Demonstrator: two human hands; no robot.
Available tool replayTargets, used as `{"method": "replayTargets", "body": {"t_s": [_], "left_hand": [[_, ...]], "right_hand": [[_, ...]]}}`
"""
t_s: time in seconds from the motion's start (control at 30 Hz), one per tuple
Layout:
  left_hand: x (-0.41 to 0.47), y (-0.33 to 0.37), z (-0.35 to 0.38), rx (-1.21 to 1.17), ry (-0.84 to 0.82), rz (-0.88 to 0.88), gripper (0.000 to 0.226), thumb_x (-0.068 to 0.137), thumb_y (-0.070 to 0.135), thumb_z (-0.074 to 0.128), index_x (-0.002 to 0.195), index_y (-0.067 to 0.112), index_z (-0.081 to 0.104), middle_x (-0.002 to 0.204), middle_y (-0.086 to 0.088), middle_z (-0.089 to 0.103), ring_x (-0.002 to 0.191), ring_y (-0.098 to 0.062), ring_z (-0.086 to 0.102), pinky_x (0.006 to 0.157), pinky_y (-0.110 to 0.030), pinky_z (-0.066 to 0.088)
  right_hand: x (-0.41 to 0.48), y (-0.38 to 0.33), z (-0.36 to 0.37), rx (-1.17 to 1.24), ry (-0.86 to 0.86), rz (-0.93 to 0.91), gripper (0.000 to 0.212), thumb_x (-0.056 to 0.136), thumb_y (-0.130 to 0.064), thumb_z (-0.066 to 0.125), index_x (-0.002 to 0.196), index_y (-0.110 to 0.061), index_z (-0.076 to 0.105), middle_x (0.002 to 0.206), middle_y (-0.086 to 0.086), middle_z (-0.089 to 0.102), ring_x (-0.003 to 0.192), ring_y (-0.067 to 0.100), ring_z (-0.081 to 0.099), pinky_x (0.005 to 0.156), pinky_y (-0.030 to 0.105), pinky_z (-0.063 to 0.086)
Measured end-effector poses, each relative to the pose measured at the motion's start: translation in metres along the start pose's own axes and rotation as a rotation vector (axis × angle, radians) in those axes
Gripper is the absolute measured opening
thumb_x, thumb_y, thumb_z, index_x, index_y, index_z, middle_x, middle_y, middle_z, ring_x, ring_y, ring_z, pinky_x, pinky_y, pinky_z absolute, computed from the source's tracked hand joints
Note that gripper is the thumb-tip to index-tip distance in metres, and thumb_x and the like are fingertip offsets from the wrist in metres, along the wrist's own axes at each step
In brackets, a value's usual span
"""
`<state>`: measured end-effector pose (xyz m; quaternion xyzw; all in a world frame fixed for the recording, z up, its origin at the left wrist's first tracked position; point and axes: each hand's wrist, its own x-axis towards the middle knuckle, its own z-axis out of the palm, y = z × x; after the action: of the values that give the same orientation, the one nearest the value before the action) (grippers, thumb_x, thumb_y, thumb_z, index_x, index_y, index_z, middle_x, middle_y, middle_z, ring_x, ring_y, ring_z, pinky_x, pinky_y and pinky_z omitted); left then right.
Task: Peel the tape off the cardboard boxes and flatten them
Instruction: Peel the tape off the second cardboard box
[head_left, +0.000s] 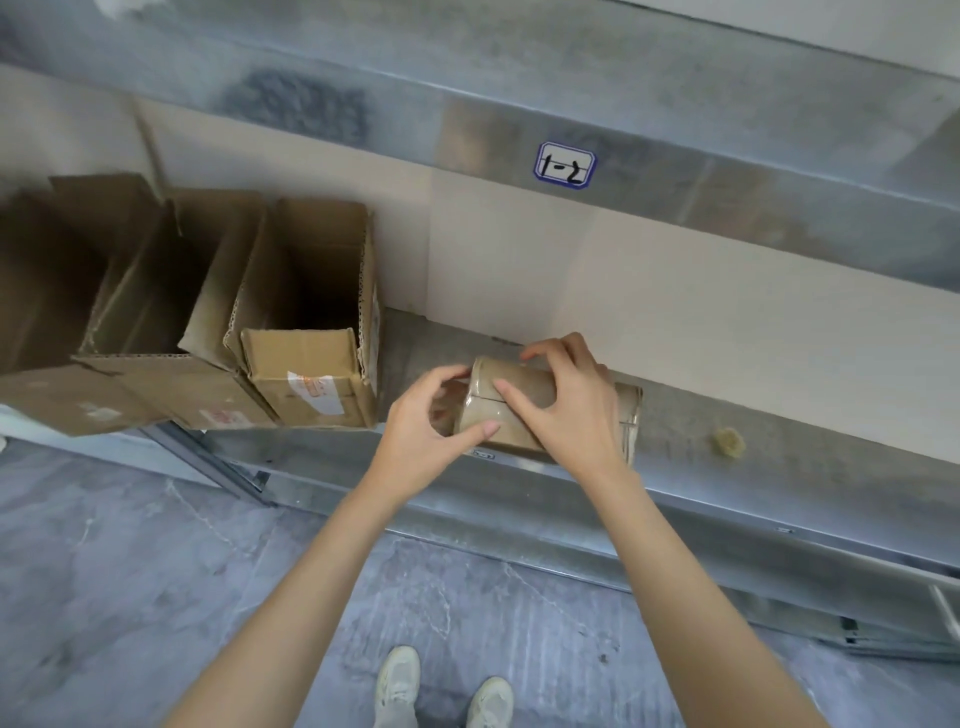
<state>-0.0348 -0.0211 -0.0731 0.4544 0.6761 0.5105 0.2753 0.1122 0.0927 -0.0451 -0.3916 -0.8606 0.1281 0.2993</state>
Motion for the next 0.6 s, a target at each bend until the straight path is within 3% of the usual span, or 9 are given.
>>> {"method": "replayTargets", "body": {"t_s": [0.13, 0.2, 0.27, 0.4, 0.5, 0.6], "left_hand": [[-0.001, 0.001, -0.007, -0.029, -0.078, -0.062, 0.05, 0.078, 0.026, 0.083, 0.12, 0.031, 0.058, 0.115, 0.025, 0.061, 0.107, 0.015, 0.055, 0.087, -0.012, 0.047], [-0.003, -0.001, -0.01, -0.054, -0.129, -0.098, 0.047, 0.079, 0.029, 0.081, 0.121, 0.027, 0.06, 0.113, 0.02, 0.065, 0.104, 0.012, 0.058, 0.08, -0.009, 0.047], [-0.003, -0.002, -0.013, -0.07, -0.15, -0.134, 0.052, 0.077, 0.04, 0.079, 0.124, 0.026, 0.061, 0.115, 0.015, 0.067, 0.104, 0.006, 0.061, 0.079, -0.011, 0.047], [0.013, 0.007, -0.018, -0.009, -0.089, -0.105, 0.058, 0.078, 0.064, 0.068, 0.125, 0.031, 0.062, 0.121, 0.02, 0.064, 0.116, 0.002, 0.056, 0.101, -0.032, 0.047], [0.031, 0.024, -0.014, 0.014, -0.129, -0.057, 0.054, 0.082, 0.061, 0.057, 0.125, 0.03, 0.063, 0.122, 0.021, 0.064, 0.119, 0.003, 0.055, 0.107, -0.037, 0.043], [0.046, 0.04, -0.006, 0.054, -0.254, -0.041, 0.049, 0.084, 0.045, 0.058, 0.128, 0.023, 0.064, 0.118, 0.012, 0.069, 0.114, 0.001, 0.06, 0.106, -0.031, 0.045]], "right_hand": [[-0.002, 0.002, 0.001, 0.021, 0.006, 0.006, 0.034, 0.078, -0.056, 0.07, 0.096, -0.03, 0.06, 0.102, -0.01, 0.051, 0.087, 0.012, 0.057, 0.071, 0.036, 0.05], [-0.003, 0.002, 0.001, 0.023, 0.006, 0.007, 0.035, 0.077, -0.057, 0.07, 0.097, -0.031, 0.059, 0.102, -0.011, 0.052, 0.089, 0.012, 0.057, 0.07, 0.037, 0.05], [-0.003, 0.0, 0.001, 0.023, 0.004, 0.005, 0.04, 0.077, -0.057, 0.07, 0.106, -0.032, 0.056, 0.103, -0.012, 0.053, 0.09, 0.012, 0.058, 0.072, 0.038, 0.051], [-0.007, -0.003, -0.002, 0.089, 0.027, 0.034, 0.065, 0.075, -0.053, 0.075, 0.127, -0.032, 0.042, 0.095, -0.016, 0.053, 0.087, 0.003, 0.053, 0.075, 0.033, 0.048], [-0.01, -0.004, -0.002, 0.099, 0.021, 0.067, 0.075, 0.073, -0.054, 0.076, 0.134, -0.031, 0.037, 0.092, -0.015, 0.053, 0.087, 0.004, 0.054, 0.078, 0.035, 0.049], [-0.01, -0.002, -0.001, 0.092, 0.017, 0.057, 0.078, 0.073, -0.049, 0.076, 0.135, -0.03, 0.035, 0.089, -0.015, 0.052, 0.086, 0.006, 0.055, 0.078, 0.035, 0.048]]}}
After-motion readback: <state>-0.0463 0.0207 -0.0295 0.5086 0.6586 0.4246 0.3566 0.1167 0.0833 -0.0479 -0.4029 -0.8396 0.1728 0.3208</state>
